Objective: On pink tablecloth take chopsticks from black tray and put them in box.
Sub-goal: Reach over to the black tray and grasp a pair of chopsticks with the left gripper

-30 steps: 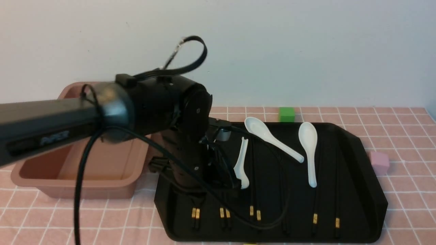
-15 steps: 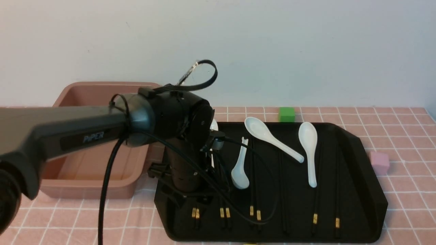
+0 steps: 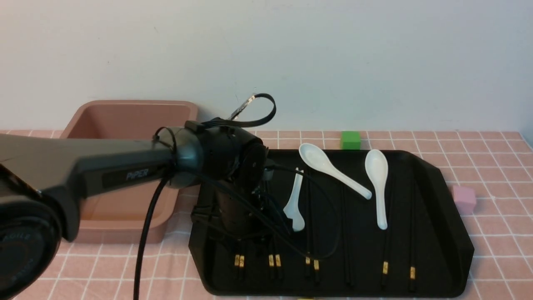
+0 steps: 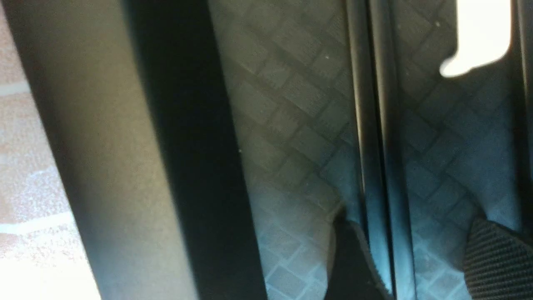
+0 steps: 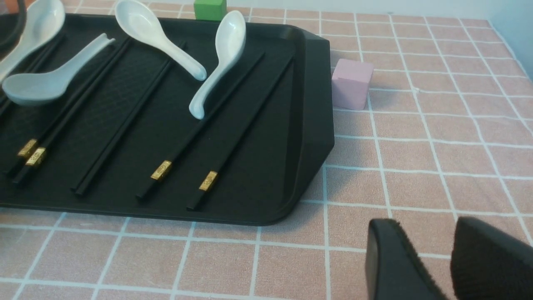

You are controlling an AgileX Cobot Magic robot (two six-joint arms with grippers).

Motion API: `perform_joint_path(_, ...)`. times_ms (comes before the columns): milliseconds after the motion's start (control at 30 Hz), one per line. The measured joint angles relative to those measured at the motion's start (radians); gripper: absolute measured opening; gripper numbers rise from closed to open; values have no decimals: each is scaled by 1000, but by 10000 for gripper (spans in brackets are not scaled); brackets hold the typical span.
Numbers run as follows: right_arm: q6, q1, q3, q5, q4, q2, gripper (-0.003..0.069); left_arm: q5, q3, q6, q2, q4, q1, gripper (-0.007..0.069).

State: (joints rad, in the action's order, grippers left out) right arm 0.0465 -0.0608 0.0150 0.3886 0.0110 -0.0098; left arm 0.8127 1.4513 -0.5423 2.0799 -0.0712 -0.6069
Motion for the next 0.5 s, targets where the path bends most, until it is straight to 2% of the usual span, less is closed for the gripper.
perform_joint_path(233,0,0,0,0,0,0,240,25,17,-68,17,-5,0,367)
perform_joint_path(400,0,0,0,0,0,0,240,34,19,-84,17,2,-2,260)
perform_joint_path(467,0,0,0,0,0,0,240,55,23,-88,19,-1,-2,150)
perform_joint_path(500,0,0,0,0,0,0,240,55,24,-89,19,-1,-2,143)
